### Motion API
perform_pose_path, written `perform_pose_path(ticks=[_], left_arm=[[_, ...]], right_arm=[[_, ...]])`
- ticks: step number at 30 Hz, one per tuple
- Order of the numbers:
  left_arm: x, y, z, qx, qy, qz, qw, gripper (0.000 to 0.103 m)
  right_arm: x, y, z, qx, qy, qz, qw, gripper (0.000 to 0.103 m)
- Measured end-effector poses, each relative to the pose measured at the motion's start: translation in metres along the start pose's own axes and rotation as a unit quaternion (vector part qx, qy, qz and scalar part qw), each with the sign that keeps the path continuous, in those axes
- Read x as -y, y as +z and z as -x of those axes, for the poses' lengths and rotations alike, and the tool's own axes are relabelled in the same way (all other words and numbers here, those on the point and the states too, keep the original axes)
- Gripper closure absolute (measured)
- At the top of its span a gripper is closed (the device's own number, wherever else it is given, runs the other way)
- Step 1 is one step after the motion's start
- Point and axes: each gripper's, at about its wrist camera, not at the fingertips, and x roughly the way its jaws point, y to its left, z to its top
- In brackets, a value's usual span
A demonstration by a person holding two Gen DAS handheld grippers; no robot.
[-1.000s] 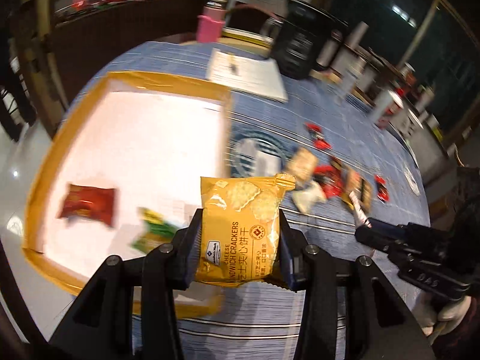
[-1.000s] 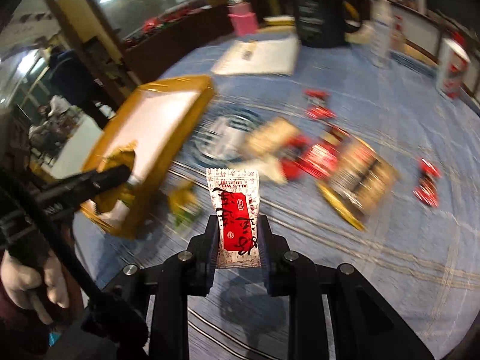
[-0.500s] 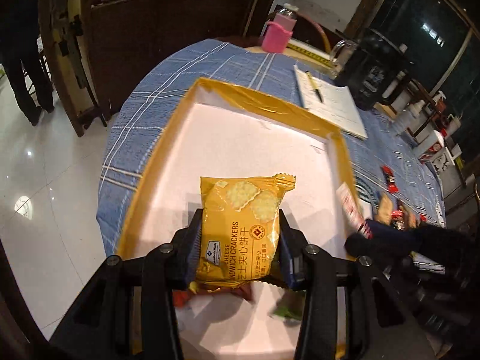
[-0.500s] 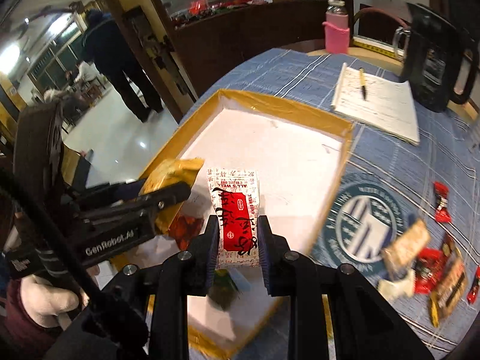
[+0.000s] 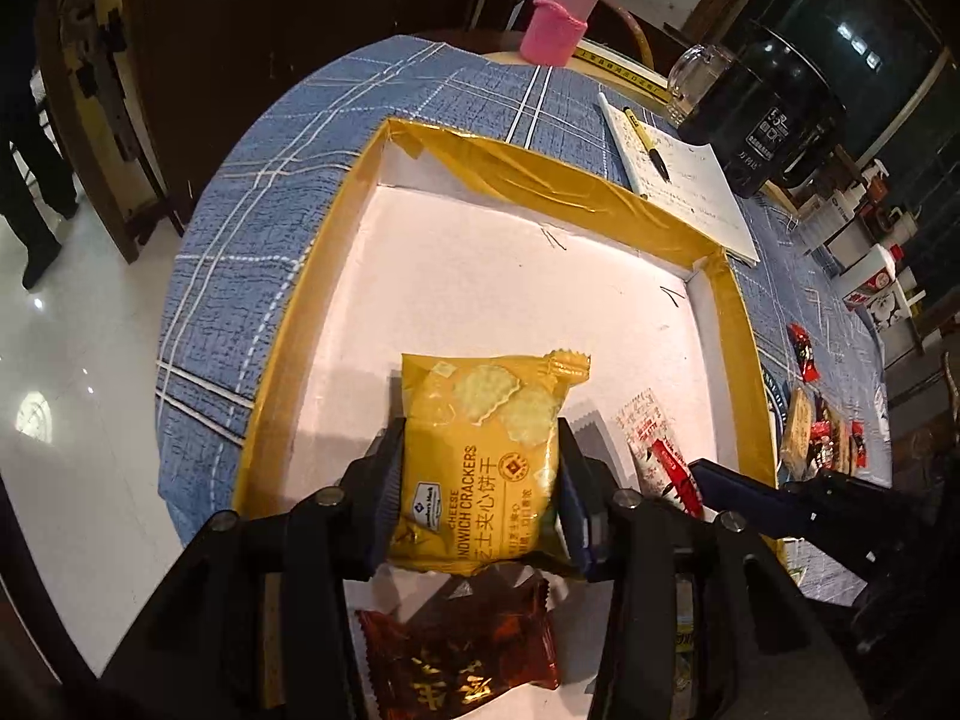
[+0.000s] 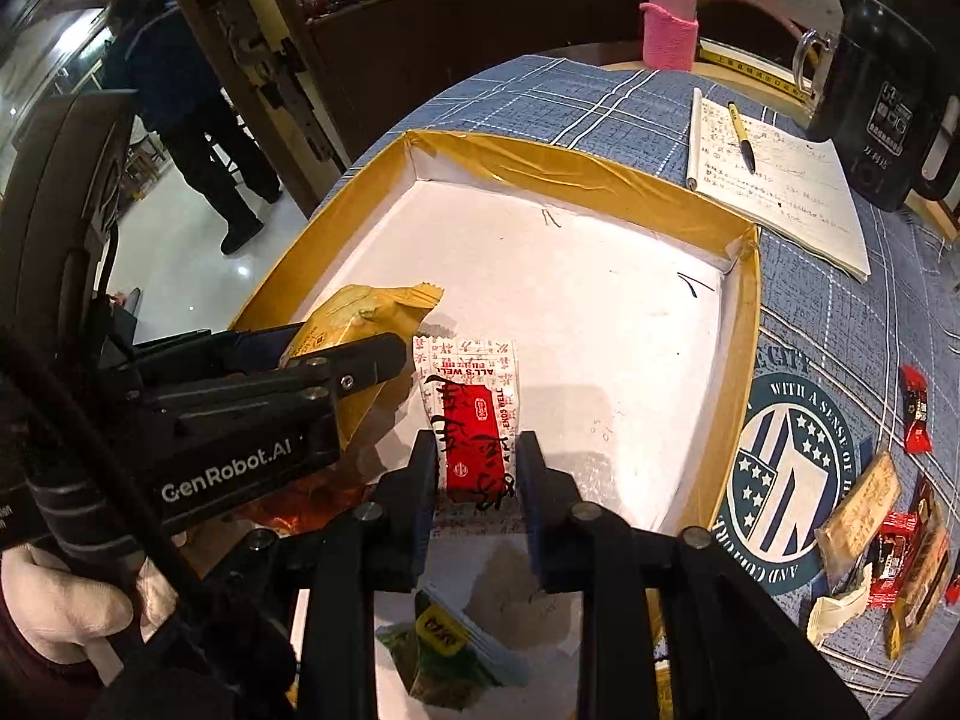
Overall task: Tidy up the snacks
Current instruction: 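Carry both packets into the white tray and open both tools to release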
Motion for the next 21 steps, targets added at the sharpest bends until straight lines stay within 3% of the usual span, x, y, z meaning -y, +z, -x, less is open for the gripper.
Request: perform_pose_path(ticks=[4,14,21], left_arm=[[-0.001,0.002,0.002,-0.008,-0.017,0.017,0.9997,0.051],[0.012,-0.012,0.046,0.036,-0.011,0.044,0.9984,0.044],[0.039,-0.044,0.074,0.054,0.004,0.089,0.9946,0.036]], right_arm=[[0.003,0.001,0.003,0.01,0.007,-0.009,1.0,0.064],[0.018,-0.008,0.042,0.048,0.04,-0.028,0.998,0.063],[0.061,-0.038,0.079,0.068,0.062,-0.065,0.994,0.063]])
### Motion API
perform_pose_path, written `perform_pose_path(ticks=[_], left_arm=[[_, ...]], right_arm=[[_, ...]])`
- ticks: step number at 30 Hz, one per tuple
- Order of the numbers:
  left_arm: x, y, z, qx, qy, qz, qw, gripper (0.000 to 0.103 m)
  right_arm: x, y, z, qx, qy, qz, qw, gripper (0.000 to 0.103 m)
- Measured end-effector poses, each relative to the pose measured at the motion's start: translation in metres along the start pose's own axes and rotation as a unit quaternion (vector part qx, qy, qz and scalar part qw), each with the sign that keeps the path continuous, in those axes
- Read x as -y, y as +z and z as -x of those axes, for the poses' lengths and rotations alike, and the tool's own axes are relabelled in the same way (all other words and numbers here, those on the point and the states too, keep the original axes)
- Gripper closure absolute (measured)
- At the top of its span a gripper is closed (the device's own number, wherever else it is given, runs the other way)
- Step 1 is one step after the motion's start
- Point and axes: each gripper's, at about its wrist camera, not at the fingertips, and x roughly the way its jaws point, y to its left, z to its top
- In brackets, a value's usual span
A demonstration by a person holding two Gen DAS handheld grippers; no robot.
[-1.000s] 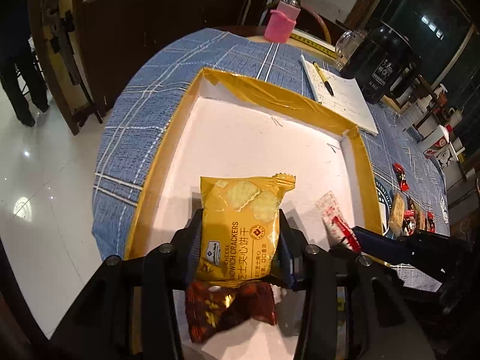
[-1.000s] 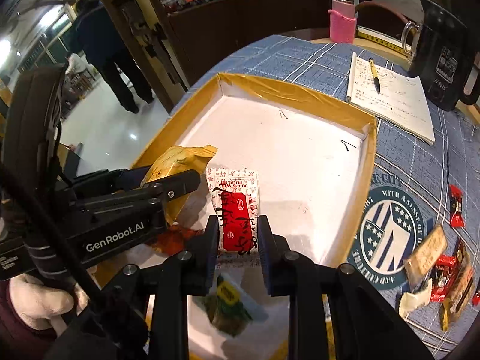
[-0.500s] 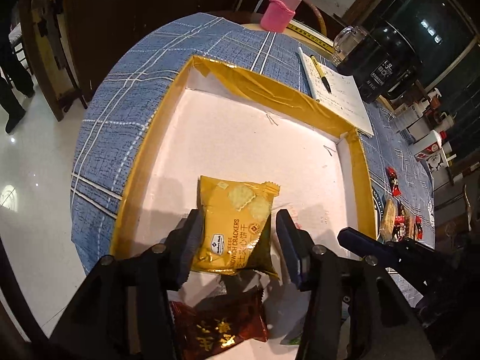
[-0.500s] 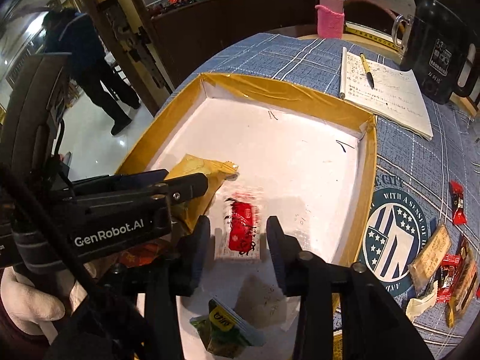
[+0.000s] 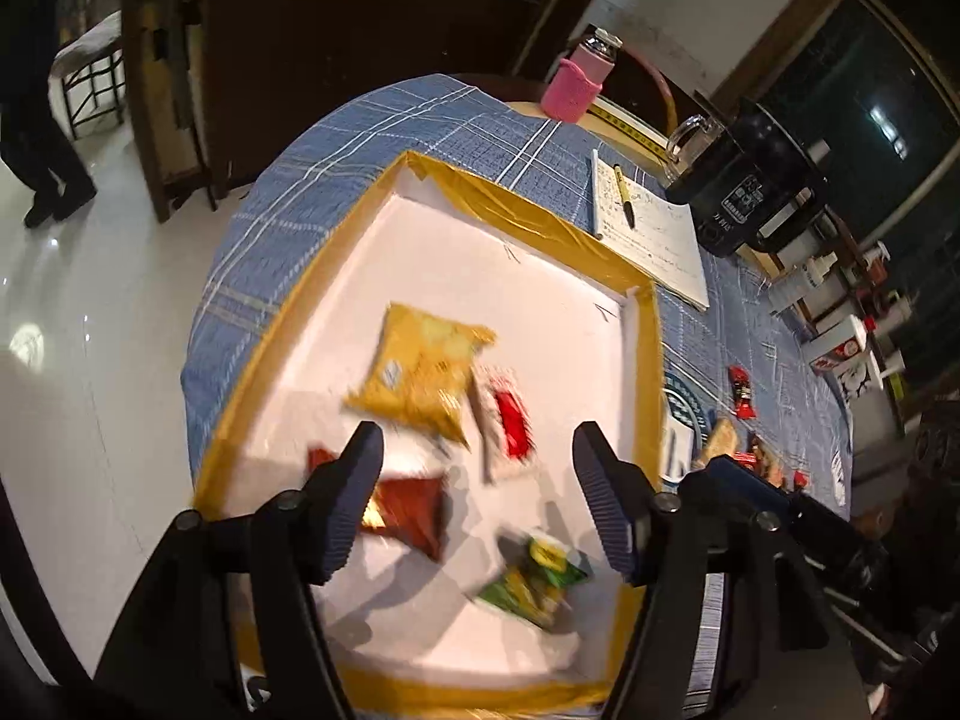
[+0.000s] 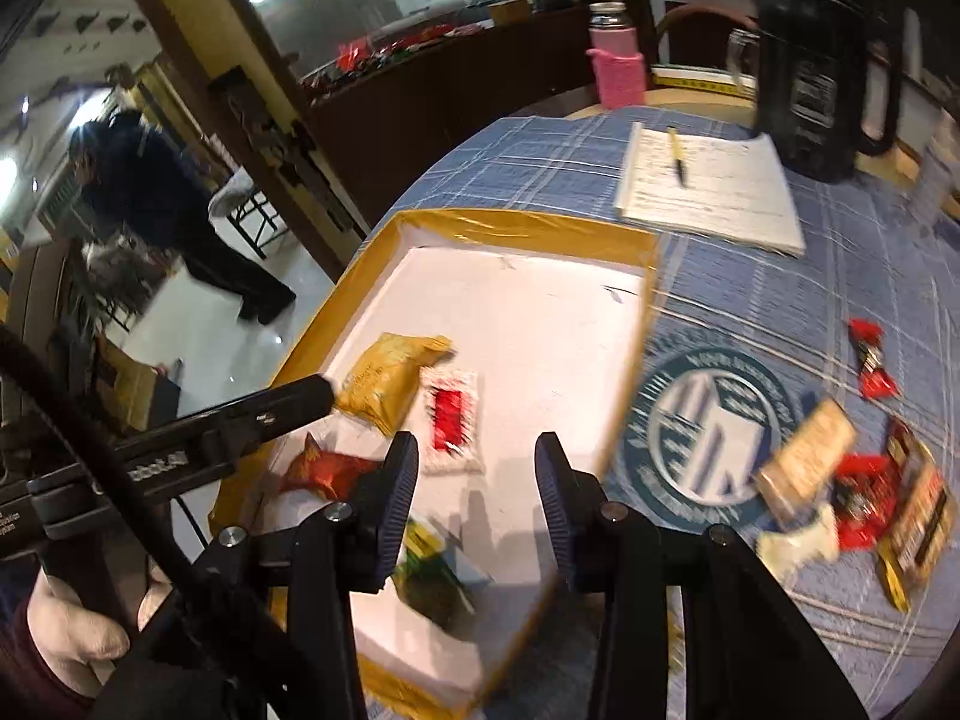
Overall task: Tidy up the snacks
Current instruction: 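Carry both packets into the white tray and open both tools to release, then move both tools back to the snack packets on the tablecloth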
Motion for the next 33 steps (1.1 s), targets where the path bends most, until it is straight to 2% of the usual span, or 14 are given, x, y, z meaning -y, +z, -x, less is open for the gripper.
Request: perform_pose_path(ticks=[5,9,13,17,21,25,29,33], left_arm=[[0.028,-0.025,0.013,0.006,-0.017,0.011,0.9998,0.036],[0.054,-0.043,0.015,-0.003,-0.022,0.003,0.9998,0.036],[0.077,-0.056,0.02,0.005,-0.014,-0.016,0.9998,0.036],[0.099,-0.07,0.019,0.016,-0.015,-0.042,0.9989,0.036],[0.123,-0.086,-0.002,-0.012,-0.02,-0.07,0.9973,0.036],[0.149,-0.099,-0.018,-0.035,-0.025,-0.103,0.9938,0.036],[0.163,-0.109,-0.023,-0.046,-0.025,-0.125,0.9907,0.036],[0.164,-0.116,-0.025,-0.055,-0.027,-0.131,0.9895,0.036]], right_arm=[[0.043,-0.021,0.033,0.006,0.0,-0.032,0.999,0.062],[0.086,-0.043,0.058,0.008,-0.016,-0.062,0.998,0.062],[0.144,-0.067,0.086,0.014,-0.059,-0.1,0.993,0.062],[0.205,-0.089,0.116,0.021,-0.114,-0.15,0.982,0.062],[0.25,-0.108,0.136,0.018,-0.149,-0.191,0.97,0.062],[0.267,-0.12,0.14,0.01,-0.151,-0.199,0.968,0.062],[0.262,-0.122,0.127,-0.004,-0.11,-0.2,0.974,0.061],[0.254,-0.109,0.111,-0.007,-0.089,-0.192,0.977,0.058]])
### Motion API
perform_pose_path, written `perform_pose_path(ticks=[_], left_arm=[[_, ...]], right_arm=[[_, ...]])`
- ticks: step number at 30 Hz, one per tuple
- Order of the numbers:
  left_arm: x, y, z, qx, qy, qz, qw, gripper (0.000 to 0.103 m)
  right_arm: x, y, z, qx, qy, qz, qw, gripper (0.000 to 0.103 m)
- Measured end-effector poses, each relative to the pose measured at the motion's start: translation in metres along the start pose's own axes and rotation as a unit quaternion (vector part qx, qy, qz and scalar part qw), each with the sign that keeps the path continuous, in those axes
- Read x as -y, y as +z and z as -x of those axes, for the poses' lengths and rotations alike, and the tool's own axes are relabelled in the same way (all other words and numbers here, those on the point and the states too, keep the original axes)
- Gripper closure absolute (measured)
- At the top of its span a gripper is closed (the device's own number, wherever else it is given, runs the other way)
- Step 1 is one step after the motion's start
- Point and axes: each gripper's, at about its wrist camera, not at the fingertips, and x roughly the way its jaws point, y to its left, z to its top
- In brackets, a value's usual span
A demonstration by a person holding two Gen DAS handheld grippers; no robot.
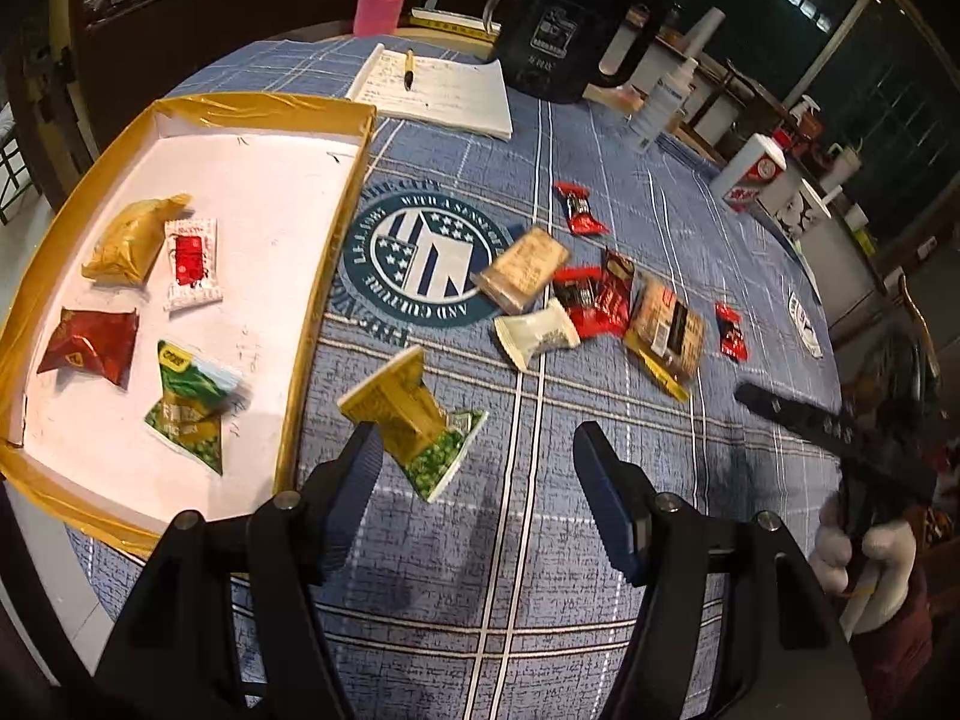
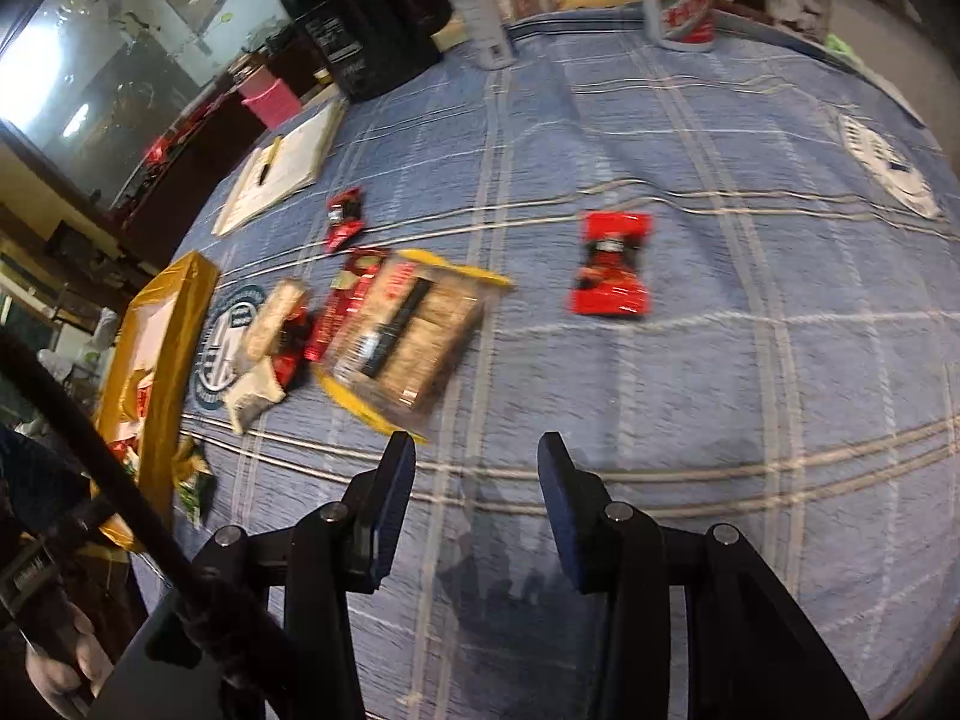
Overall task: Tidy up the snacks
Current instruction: 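Move both tools back to the snack packets on the tablecloth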
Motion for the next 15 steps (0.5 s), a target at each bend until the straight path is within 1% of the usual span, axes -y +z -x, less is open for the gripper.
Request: perform_pose_path(ticks=[5,7,10,15], left_arm=[[-0.011,-0.007,0.005,0.0,-0.001,0.004,1.0,0.036],[-0.017,-0.009,0.007,-0.001,-0.001,0.011,0.9999,0.036],[-0.023,-0.013,0.008,-0.004,-0.014,0.016,0.9998,0.036],[-0.015,-0.012,-0.001,-0.025,-0.059,0.006,0.9979,0.037]], right_arm=[[-0.022,0.014,-0.014,0.002,0.005,0.01,1.0,0.048],[-0.027,0.016,-0.021,-0.001,0.001,0.012,1.0,0.048],[-0.03,0.017,-0.029,-0.006,0.001,0.004,1.0,0.047],[-0.031,0.013,-0.035,-0.014,0.002,-0.006,1.0,0.047]])
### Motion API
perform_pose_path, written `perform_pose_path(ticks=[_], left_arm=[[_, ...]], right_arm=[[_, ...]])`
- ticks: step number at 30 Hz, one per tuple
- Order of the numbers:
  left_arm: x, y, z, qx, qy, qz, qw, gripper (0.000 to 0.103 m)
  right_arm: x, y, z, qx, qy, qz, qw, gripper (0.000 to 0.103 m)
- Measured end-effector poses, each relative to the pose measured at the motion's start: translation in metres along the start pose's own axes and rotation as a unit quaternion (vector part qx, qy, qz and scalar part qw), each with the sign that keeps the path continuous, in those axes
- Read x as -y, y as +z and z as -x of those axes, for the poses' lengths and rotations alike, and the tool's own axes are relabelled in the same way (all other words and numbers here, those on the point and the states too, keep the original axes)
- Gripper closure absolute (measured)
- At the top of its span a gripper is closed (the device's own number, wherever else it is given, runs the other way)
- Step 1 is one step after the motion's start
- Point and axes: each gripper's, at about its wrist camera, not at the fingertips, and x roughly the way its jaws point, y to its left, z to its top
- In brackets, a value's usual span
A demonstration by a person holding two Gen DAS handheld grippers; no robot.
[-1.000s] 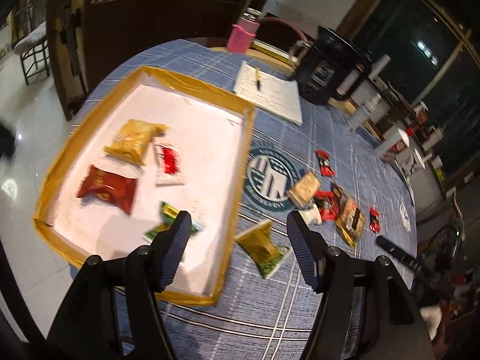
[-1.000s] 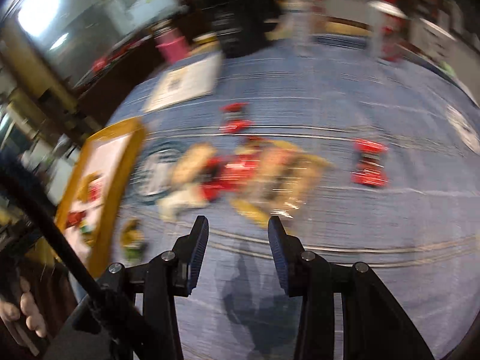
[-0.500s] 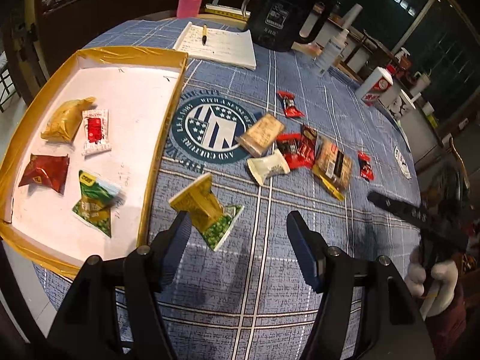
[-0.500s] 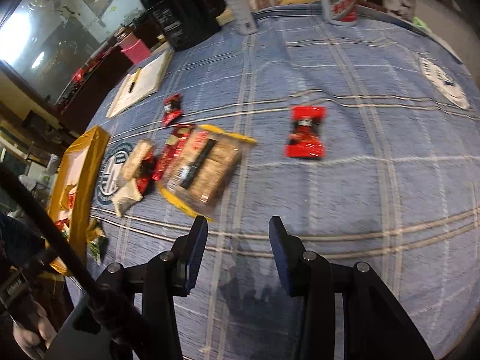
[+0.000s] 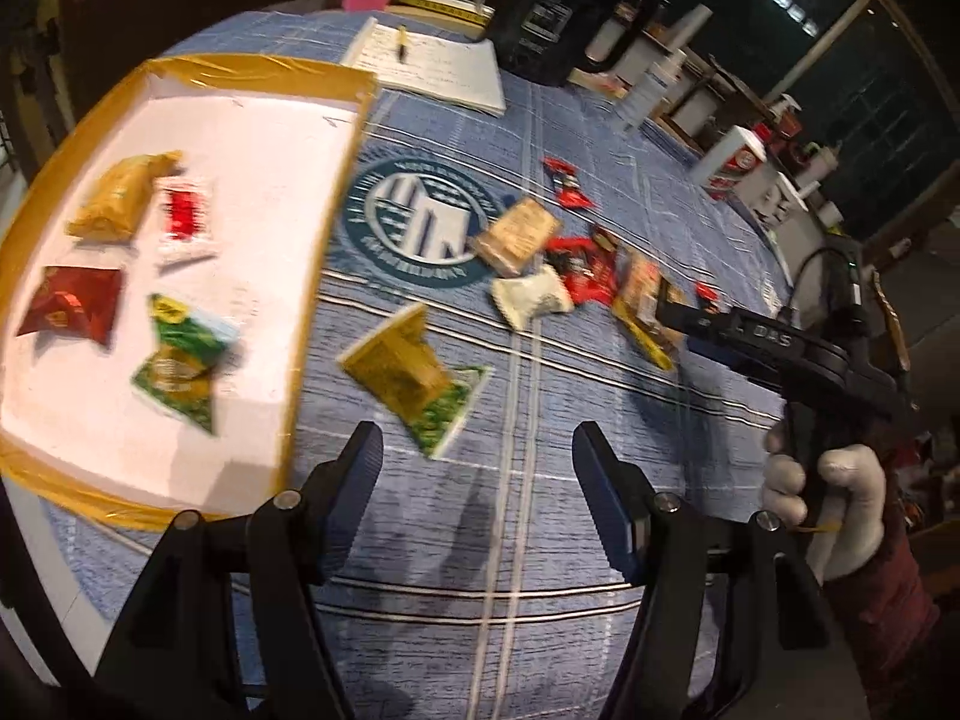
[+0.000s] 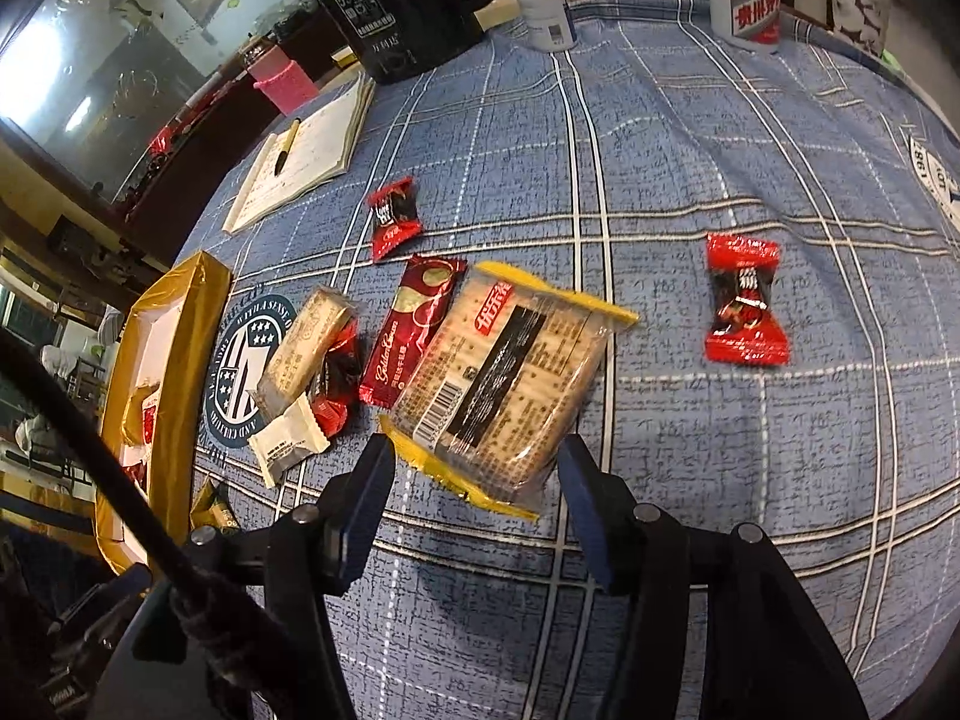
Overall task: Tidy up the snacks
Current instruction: 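Move both tools back to the snack packets on the tablecloth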
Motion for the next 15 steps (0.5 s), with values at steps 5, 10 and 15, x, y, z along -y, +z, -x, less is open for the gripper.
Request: perform_pose_path(ticks=[5,10,15], left_arm=[[0.008,0.006,-0.016,-0.018,-0.001,-0.005,0.9998,0.037],[0.004,0.014,-0.036,-0.031,0.031,0.0,0.999,0.037],[0.005,0.023,-0.051,-0.031,0.049,-0.006,0.9983,0.037]], right_arm=[[0.005,-0.002,0.008,0.009,0.002,-0.012,1.0,0.047],[0.016,-0.005,0.018,0.019,0.005,-0.027,0.999,0.047],[0.025,-0.006,0.023,0.022,0.003,-0.035,0.999,0.046]])
